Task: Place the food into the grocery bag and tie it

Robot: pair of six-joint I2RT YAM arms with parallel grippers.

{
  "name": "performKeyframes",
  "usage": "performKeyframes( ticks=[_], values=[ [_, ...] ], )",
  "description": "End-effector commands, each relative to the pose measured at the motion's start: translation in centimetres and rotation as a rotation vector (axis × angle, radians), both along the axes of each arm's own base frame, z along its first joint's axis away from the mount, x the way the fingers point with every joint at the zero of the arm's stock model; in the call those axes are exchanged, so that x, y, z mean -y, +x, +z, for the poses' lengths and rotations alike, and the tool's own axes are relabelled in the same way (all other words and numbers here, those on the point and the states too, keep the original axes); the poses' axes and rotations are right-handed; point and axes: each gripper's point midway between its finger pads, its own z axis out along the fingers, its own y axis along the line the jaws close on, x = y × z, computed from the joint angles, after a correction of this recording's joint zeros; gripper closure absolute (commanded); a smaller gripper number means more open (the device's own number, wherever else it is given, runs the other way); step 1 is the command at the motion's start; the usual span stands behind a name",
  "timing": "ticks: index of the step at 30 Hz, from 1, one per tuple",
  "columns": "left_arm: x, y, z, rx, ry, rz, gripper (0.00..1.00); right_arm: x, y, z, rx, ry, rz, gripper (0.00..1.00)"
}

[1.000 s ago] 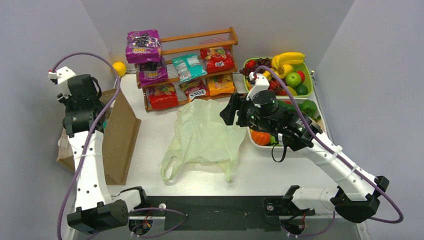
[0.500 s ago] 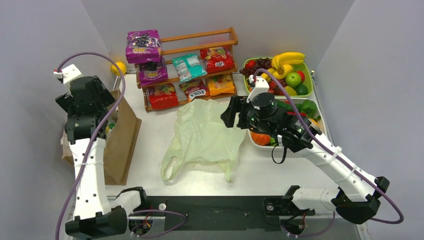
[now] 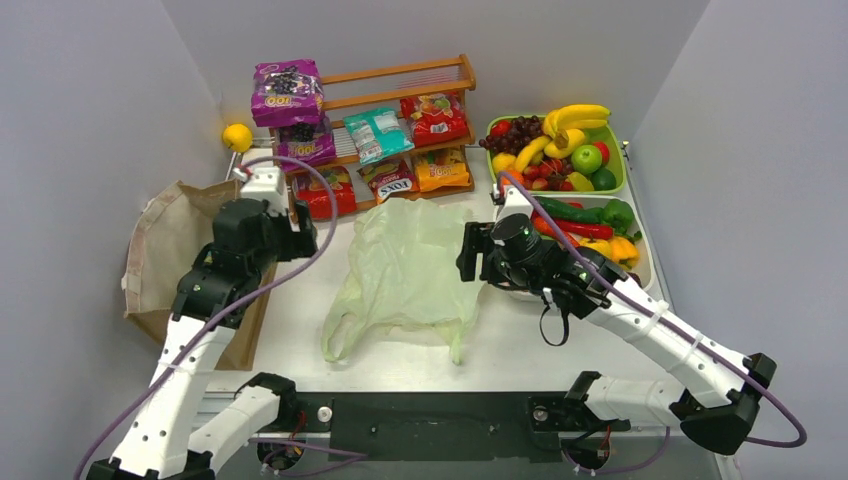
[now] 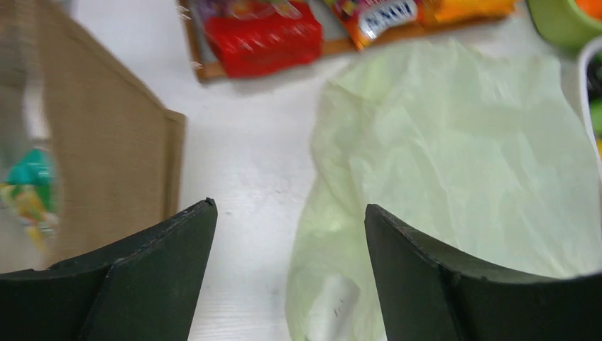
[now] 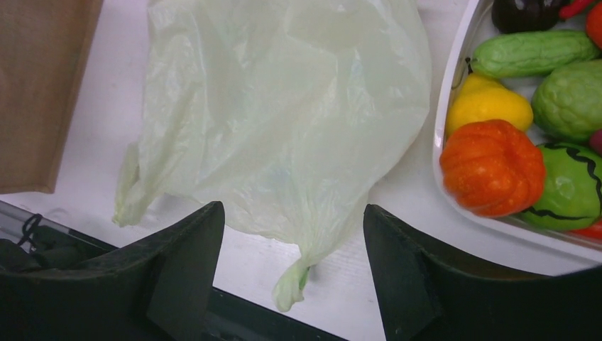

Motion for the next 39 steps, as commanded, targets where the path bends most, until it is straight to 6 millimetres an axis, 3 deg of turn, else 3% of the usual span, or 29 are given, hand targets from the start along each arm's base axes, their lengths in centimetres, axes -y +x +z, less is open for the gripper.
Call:
performKeyframes(
  ticks=[1, 5, 11, 24, 27, 33, 35, 39],
  values=[
    [5.1, -1.2, -2.8, -0.048, -0.045, -0.222, 0.27, 0.7, -0.9, -2.9, -0.025, -0.037, -0.04, 0.33],
    [7.8, -2.2, -6.6, -0.126, -0.097, -0.294, 0.32, 0.5, -1.6, -5.9, -0.055, -0.067, -0.048, 0.33],
    [11.0, -2.7, -10.2, -0.18, -0.263, -0.325, 0.35, 0.6, -2.3, -9.5, -0.093, -0.109, -0.066, 0.35],
    [12.6, -3.4, -16.5, -0.322, -0.356, -0.277, 0.45, -2.6, -4.5, -15.5, -0.195, -0.125, 0.049, 0.42],
    [12.7, -3.6, -17.5, -0.344, -0.374, -0.265, 0.51, -2.7, -4.7, -16.3, -0.202, -0.147, 0.061, 0.46],
    [12.8, -3.7, -19.4, -0.371, -0.417, -0.217, 0.63, -2.8, -4.4, -16.7, -0.195, -0.194, 0.087, 0.67],
    [13.0, -3.7, -19.9, -0.381, -0.433, -0.213, 0.63, -2.8, -4.2, -16.4, -0.187, -0.212, 0.095, 0.75],
    [13.8, -3.7, -19.7, -0.372, -0.471, -0.238, 0.59, -2.6, -4.1, -16.1, -0.178, -0.235, 0.106, 0.77]
  ],
)
